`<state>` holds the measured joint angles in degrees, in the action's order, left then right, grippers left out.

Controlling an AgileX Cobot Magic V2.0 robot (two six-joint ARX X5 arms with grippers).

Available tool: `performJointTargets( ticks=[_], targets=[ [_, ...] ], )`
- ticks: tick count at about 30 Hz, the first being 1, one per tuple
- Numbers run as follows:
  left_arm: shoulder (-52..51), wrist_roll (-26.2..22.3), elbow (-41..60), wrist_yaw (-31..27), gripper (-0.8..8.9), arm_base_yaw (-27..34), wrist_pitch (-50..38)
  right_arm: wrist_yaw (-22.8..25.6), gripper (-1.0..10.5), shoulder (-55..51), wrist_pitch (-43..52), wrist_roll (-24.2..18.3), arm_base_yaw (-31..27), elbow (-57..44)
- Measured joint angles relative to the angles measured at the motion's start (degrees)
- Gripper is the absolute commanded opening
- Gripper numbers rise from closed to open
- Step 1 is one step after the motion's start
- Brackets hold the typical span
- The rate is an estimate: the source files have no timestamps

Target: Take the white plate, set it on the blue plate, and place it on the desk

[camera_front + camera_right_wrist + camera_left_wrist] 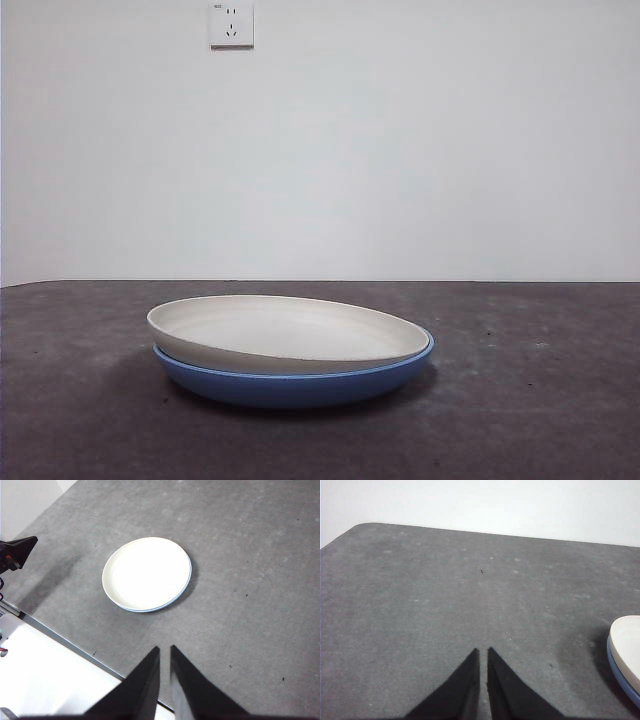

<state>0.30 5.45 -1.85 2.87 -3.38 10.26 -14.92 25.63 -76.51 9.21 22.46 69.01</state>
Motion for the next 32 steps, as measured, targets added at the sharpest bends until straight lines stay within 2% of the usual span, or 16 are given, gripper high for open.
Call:
performJointTargets(
  ticks=[12,15,19,23,25,27,32],
  targets=[
    [0.0,0.0,0.0,0.0,0.25,0.0,0.0,0.0,0.3,0.0,0.0,0.0,0.0,0.0],
    [0.0,0.0,0.0,0.0,0.25,0.0,0.0,0.0,0.3,-0.2,0.0,-0.3,-3.0,0.0],
    [0.0,0.0,0.0,0.0,0.25,0.0,0.0,0.2,0.3,-1.6,0.6,-6.3,-9.7,-2.3],
    [0.0,0.0,0.0,0.0,0.25,0.0,0.0,0.2,0.3,-5.4,15.1,-15.5,-14.8,-11.8],
    [0.0,0.0,0.0,0.0,0.25,0.0,0.0,0.2,0.3,-8.1,23.3,-18.1,-17.1,-18.4],
    [0.0,0.0,0.0,0.0,0.25,0.0,0.0,0.2,0.3,-11.7,32.2,-19.3,-19.6,-26.5],
    [0.0,0.0,0.0,0.0,0.25,0.0,0.0,0.2,0.3,-18.4,53.7,-19.0,-22.9,-46.2]
  ],
)
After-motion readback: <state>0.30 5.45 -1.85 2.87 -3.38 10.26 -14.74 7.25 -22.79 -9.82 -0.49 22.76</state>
